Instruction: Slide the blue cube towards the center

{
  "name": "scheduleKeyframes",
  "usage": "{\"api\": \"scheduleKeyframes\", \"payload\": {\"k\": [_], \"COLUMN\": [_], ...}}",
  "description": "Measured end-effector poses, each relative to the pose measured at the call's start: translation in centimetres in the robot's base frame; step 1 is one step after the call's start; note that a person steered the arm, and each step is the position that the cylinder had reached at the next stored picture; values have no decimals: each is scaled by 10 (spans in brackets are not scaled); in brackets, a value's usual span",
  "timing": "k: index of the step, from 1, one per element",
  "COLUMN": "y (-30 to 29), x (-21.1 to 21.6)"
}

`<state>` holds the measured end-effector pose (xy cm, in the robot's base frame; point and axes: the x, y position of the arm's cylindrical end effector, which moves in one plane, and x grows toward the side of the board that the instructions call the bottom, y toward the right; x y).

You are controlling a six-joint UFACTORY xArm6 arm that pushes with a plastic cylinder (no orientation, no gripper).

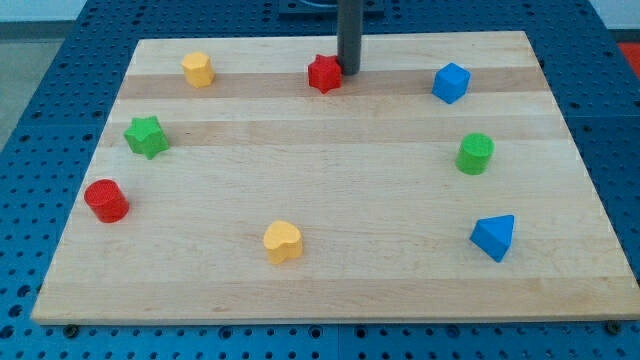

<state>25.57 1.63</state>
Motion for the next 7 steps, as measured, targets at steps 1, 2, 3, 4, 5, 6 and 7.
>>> {"api": "scheduleKeyframes", "payload": {"k": [1,2,3,4,5,6,7], "y": [84,187,212,160,149,189,215], "x": [-4,-8,8,10,34,31,52]}}
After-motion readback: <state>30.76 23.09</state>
